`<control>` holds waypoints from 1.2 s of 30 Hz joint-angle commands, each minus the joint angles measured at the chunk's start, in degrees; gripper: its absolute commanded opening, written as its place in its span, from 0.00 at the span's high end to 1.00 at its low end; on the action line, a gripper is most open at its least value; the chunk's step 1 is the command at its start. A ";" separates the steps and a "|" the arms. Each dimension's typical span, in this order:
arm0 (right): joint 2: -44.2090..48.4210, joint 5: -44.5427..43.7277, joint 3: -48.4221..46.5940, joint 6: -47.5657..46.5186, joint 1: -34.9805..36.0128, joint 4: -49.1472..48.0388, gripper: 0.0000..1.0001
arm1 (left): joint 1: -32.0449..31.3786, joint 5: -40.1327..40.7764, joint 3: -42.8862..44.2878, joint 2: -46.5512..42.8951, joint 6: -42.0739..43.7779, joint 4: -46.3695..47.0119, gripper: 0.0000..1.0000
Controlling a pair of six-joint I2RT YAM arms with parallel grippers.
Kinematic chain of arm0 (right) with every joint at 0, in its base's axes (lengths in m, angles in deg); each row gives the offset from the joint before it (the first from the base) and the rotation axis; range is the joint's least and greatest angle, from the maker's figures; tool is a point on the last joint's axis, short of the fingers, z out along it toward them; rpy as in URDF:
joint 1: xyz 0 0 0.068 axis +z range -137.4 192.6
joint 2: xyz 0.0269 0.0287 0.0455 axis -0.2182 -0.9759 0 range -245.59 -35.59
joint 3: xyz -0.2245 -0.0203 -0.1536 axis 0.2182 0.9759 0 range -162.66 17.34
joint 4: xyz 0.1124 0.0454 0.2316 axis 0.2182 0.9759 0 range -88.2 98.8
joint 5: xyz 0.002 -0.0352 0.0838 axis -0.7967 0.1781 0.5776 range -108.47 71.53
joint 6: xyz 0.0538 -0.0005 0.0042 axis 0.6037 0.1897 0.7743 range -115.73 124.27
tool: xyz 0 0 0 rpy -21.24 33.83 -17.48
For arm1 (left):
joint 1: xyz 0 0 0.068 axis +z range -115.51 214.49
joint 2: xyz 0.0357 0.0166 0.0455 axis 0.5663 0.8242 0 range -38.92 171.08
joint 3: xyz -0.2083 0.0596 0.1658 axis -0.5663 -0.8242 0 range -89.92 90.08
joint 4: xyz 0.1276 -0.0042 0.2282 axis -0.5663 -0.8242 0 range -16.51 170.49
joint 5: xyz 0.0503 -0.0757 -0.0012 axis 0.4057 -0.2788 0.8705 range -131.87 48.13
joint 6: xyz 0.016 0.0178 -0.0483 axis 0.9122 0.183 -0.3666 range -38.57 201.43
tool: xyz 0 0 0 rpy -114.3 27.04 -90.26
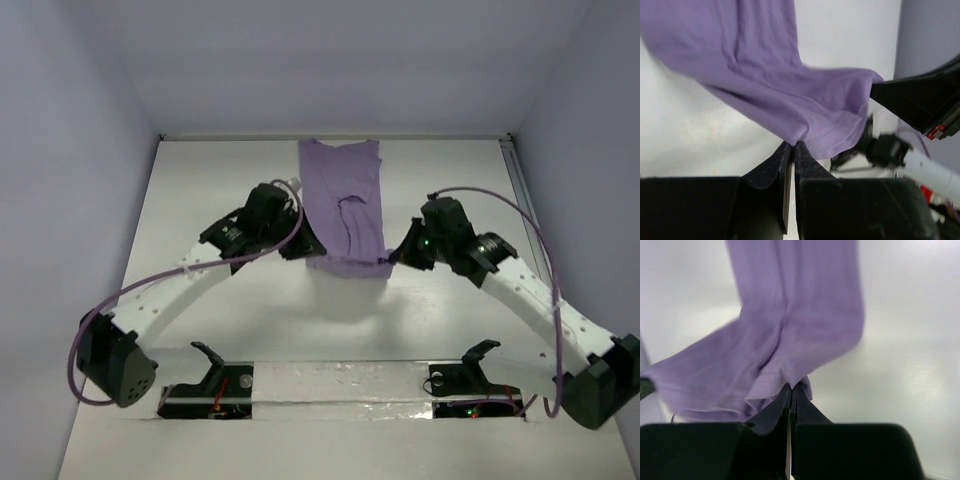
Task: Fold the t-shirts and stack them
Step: Fold the folded rectangular tshirt in 1/3 of the way
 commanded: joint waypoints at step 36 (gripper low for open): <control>-67.92 9.48 -56.96 -25.70 -20.33 -5.57 0.78 | 18.35 10.98 53.36 57.55 16.52 -4.13 0.62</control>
